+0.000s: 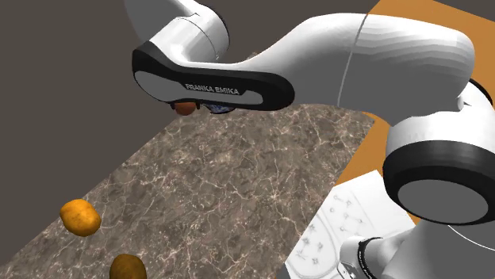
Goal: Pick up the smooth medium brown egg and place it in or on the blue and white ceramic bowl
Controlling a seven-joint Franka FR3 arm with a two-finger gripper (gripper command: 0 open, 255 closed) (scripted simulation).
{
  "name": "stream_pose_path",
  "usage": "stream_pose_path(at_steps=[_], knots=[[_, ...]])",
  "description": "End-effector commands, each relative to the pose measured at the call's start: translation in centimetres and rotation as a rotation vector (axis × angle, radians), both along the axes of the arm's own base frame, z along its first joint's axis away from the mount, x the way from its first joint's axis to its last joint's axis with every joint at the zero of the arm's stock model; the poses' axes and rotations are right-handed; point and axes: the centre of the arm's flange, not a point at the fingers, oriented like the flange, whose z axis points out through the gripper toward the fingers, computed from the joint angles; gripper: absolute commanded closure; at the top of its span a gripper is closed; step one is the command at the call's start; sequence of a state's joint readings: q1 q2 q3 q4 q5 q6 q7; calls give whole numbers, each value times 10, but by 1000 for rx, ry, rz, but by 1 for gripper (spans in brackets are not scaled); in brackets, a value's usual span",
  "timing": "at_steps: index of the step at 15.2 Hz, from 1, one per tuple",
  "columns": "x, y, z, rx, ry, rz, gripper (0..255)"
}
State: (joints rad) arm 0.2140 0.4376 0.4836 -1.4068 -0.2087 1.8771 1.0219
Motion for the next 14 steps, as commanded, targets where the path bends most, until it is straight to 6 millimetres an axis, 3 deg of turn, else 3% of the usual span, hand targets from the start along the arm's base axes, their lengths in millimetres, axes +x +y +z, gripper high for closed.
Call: stream_pose_path(at_steps=[1,10,14], knots=[[18,-22,-2,0,0,1,255],[94,-113,0,0,0,1,255],[98,-118,-16,0,0,1,255]])
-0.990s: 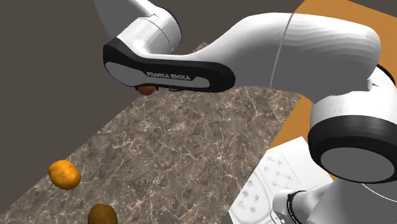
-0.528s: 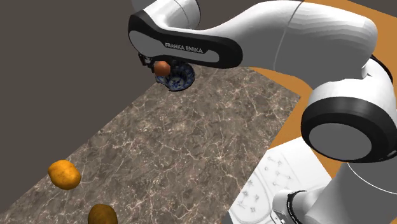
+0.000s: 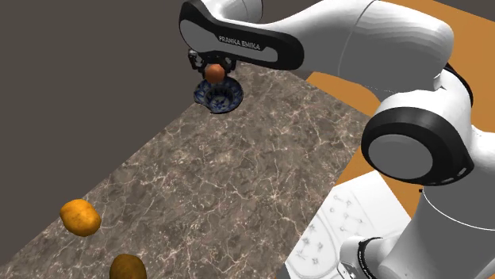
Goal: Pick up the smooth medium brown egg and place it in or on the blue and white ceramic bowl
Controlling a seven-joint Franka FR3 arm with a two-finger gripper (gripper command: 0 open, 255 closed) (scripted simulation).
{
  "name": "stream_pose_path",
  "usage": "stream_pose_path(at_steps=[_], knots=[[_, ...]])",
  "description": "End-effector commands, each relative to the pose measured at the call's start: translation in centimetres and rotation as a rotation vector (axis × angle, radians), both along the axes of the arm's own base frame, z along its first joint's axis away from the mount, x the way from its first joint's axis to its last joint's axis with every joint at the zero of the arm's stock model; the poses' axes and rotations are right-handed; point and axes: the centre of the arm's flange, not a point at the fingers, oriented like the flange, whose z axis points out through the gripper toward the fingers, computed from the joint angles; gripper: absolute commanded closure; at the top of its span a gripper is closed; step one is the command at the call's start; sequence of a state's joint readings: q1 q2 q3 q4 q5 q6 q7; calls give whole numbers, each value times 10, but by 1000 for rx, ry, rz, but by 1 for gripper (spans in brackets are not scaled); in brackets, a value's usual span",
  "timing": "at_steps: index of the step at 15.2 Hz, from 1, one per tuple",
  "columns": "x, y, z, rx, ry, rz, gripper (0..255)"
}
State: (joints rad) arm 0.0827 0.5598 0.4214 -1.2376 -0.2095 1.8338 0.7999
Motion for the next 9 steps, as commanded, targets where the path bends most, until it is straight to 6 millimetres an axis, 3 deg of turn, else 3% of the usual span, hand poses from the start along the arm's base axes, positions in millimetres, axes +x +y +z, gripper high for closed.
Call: stream_pose_path(at_steps=[1,9], knots=[[1,-1,-10,0,0,1,255],[1,-1,-52,0,0,1,255]])
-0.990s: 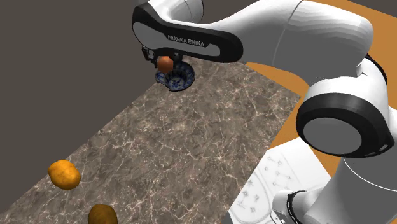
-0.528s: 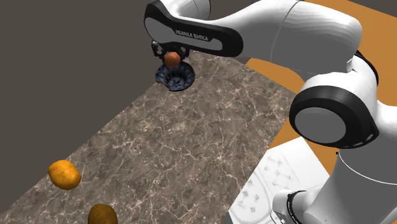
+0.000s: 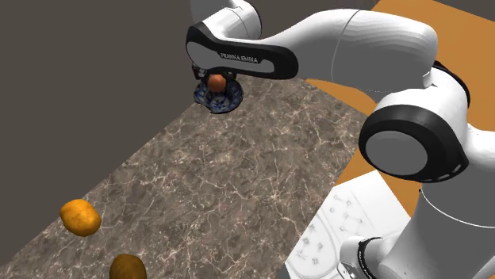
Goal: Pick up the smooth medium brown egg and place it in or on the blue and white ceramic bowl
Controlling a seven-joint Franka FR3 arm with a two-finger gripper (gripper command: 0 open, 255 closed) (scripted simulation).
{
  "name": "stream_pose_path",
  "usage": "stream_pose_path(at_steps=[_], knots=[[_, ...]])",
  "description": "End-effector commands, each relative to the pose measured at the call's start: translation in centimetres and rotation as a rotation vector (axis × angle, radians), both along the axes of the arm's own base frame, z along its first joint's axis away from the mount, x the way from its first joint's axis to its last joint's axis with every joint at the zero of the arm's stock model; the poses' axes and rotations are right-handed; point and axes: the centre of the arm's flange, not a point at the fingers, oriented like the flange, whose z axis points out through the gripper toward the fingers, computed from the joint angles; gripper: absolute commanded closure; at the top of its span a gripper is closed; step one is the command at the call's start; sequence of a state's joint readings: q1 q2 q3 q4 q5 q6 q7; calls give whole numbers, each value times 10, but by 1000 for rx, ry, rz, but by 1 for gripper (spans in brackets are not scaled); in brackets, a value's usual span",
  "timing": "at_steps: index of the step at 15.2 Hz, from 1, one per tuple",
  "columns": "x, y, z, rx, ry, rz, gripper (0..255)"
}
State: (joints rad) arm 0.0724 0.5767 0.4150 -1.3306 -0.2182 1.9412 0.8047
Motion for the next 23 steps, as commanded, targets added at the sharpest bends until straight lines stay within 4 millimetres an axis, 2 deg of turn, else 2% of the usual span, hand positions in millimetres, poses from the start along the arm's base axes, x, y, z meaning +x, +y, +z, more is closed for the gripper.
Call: stream_pose_path(at_steps=[1,9,10,15,19,23], knots=[[-2,0,-11,0,-1,0,255],[-2,0,-15,0,-1,0,255],[-2,0,-15,0,-1,0,0],[-2,0,-15,0,-1,0,0],[-5,-2,34,0,-1,0,0],[-5,-2,34,0,-1,0,0]])
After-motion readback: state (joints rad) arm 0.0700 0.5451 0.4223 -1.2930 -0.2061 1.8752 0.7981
